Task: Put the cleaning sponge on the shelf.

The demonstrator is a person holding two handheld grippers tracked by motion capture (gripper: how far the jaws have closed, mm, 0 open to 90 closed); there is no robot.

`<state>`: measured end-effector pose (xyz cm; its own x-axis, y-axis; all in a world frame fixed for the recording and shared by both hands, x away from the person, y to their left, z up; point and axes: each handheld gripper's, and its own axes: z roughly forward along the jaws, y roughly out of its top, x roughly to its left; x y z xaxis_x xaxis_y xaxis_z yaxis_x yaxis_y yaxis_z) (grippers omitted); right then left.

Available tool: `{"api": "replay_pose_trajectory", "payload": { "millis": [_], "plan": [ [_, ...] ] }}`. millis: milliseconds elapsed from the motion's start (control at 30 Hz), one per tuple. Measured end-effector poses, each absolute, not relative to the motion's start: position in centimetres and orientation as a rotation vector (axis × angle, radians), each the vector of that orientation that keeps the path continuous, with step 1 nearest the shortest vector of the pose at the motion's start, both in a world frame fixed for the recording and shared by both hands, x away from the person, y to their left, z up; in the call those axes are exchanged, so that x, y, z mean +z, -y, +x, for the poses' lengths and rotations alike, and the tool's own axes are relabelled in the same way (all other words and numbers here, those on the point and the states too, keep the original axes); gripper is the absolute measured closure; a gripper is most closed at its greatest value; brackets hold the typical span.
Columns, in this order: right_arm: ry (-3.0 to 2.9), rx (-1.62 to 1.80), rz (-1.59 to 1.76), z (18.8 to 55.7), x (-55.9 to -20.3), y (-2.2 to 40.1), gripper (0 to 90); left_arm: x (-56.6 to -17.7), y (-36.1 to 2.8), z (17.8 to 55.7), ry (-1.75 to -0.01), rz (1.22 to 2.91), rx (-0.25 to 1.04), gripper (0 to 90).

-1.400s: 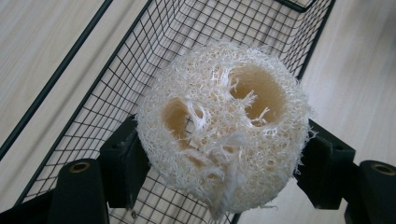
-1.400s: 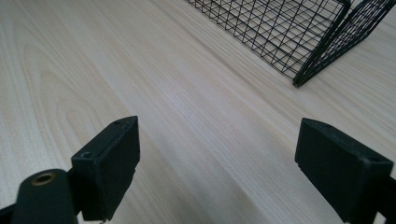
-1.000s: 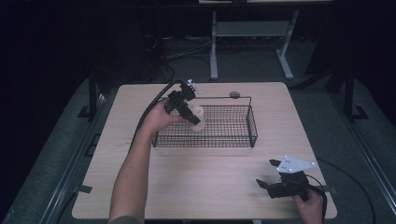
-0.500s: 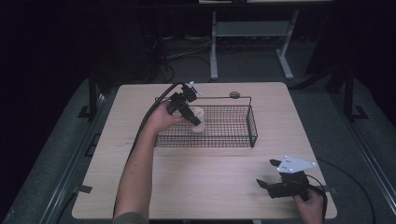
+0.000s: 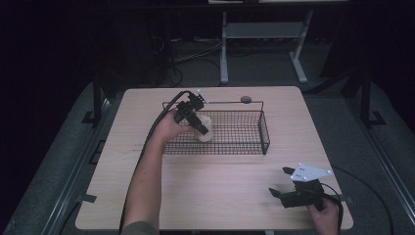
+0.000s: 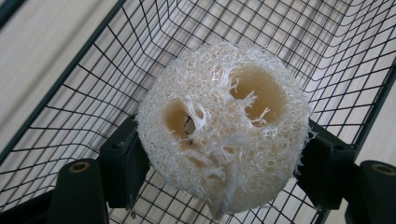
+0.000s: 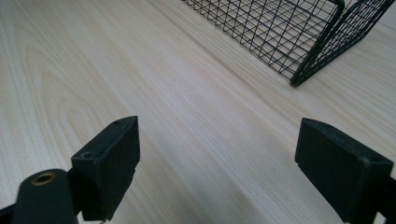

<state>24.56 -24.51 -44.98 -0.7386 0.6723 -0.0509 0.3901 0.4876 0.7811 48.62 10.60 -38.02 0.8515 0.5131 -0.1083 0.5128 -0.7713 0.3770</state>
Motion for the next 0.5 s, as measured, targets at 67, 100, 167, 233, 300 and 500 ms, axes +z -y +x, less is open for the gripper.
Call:
{"api": "replay_pose_trajectory", "payload": {
  "millis": [67, 100, 167, 233, 300, 500],
  "plan": [
    [-2.388, 1.122, 0.889, 24.6, -45.0, 24.5, 13.5, -38.3, -10.6, 48.6, -0.767, 2.629, -0.002, 26.9],
    [-2.388, 1.122, 0.889, 24.6, -45.0, 24.5, 13.5, -38.3, -10.6, 48.6, -0.767, 2.629, -0.002, 26.9],
    [-2.388, 1.119, 0.889, 24.6, -45.0, 24.5, 13.5, -38.6, -10.6, 48.7, -0.777, 2.633, -0.003, 26.8],
    [-2.388, 1.119, 0.89, 24.6, -45.0, 24.5, 13.5, -38.9, -10.6, 48.8, -0.778, 2.649, -0.001, 26.9],
    [-2.388, 1.118, 0.887, 24.6, -45.0, 24.5, 13.5, -39.0, -10.7, 48.8, -0.786, 2.647, -0.003, 26.8],
    [-2.39, 1.118, 0.883, 24.6, -45.0, 24.5, 13.5, -39.5, -10.5, 48.9, -0.795, 2.656, -0.012, 26.8]
  ]
}}
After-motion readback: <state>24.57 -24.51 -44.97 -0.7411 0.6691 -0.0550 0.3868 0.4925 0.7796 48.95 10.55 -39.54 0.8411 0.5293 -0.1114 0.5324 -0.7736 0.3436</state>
